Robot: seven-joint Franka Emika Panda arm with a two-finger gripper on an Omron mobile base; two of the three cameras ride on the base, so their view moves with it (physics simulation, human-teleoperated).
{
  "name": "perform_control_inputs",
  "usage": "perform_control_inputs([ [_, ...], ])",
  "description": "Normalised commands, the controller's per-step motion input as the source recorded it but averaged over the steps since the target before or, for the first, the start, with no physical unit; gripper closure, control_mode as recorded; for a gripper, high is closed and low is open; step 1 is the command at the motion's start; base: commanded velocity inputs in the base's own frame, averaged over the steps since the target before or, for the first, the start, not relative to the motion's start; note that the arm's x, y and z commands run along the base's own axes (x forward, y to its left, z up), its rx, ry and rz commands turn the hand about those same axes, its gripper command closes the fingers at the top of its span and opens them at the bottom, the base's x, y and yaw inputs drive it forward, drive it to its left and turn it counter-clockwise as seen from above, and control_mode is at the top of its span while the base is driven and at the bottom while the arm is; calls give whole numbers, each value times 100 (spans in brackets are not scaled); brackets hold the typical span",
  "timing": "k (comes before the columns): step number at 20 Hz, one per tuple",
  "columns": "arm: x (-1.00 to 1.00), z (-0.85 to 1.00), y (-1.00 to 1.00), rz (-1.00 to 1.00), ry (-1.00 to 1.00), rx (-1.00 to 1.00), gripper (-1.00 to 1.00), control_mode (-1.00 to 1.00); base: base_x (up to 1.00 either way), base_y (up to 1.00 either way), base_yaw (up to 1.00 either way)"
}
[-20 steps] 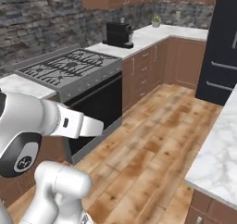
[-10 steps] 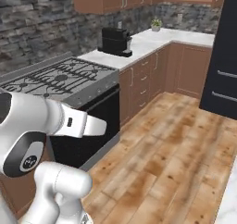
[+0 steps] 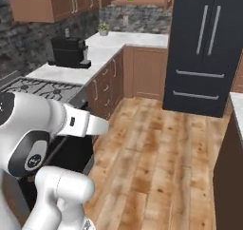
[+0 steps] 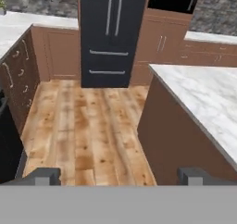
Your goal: Move the cutting board and knife to the sink. Then move spray from the cabinet to the counter.
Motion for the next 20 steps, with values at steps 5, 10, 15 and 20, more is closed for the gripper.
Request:
perform_control_inputs([
  [5, 0, 0, 0, 0, 0, 0, -100, 100, 100, -47, -27],
  [10, 0, 0, 0, 0, 0, 0, -100, 100, 100, -70, 0],
  [15, 0, 0, 0, 0, 0, 0, -100, 100, 100, 24, 0],
  [20, 0, 0, 0, 0, 0, 0, -100, 100, 100, 29, 0],
])
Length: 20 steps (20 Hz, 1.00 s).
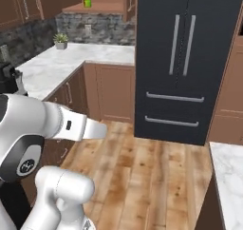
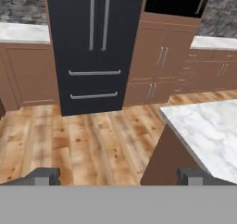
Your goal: Move the cutting board and knife to the sink. Then move spray from the cabinet to the counter.
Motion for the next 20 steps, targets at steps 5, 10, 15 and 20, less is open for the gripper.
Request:
perform_control_inputs([
  [5, 0, 0, 0, 0, 0, 0, -100, 100, 100, 27, 0],
  [10, 0, 0, 0, 0, 0, 0, -100, 100, 100, 57, 0],
  [15, 0, 0, 0, 0, 0, 0, -100, 100, 100, 45, 0],
  [20, 0, 0, 0, 0, 0, 0, -100, 100, 100, 8, 0],
])
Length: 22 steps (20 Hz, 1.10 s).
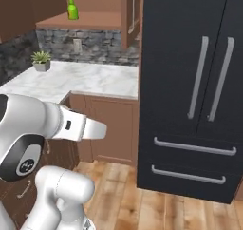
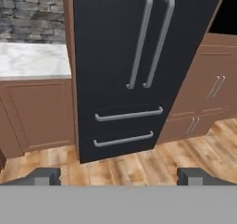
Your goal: Move the cutting board and knife to the sink. Then move spray from the cabinet to the counter.
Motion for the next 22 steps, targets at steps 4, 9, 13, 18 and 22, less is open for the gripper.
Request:
perform_control_inputs([
  [4, 0, 0, 0, 0, 0, 0, -100, 100, 100, 23, -1],
  [9, 0, 0, 0, 0, 0, 0, -100, 100, 100, 46, -2],
  [13, 0, 0, 0, 0, 0, 0, -100, 100, 100, 54, -4],
  [18, 0, 0, 0, 0, 0, 0, -100, 100, 100, 65, -7],
  [22, 0, 0, 0, 0, 0, 0, -100, 100, 100, 52, 8],
])
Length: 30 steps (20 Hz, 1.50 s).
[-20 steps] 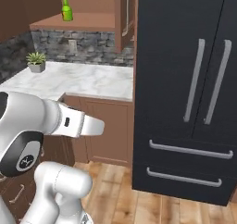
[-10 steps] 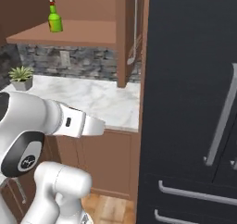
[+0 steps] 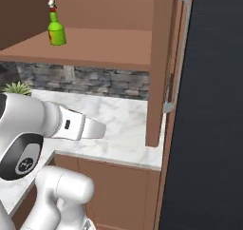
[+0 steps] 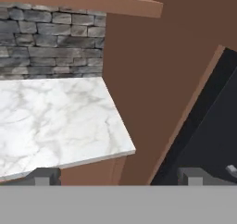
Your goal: Move the cutting board and knife to the sink. Then move spray from the cabinet to the counter.
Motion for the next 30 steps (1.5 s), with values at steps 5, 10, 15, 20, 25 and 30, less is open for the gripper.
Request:
perform_control_inputs([
  [5, 0, 0, 0, 0, 0, 0, -100, 100, 71, 3, 42],
  [10, 0, 0, 0, 0, 0, 0, -100, 100, 26, 0, 47],
  [15, 0, 0, 0, 0, 0, 0, -100, 100, 0, 4, 27],
  [20, 0, 0, 0, 0, 0, 0, -100, 100, 0, 27, 12],
  [25, -3, 0, 14, 14, -1, 0, -100, -100, -5, 25, 12],
  [30, -16, 1, 39, 29, -1, 0, -100, -100, 0, 0, 0],
])
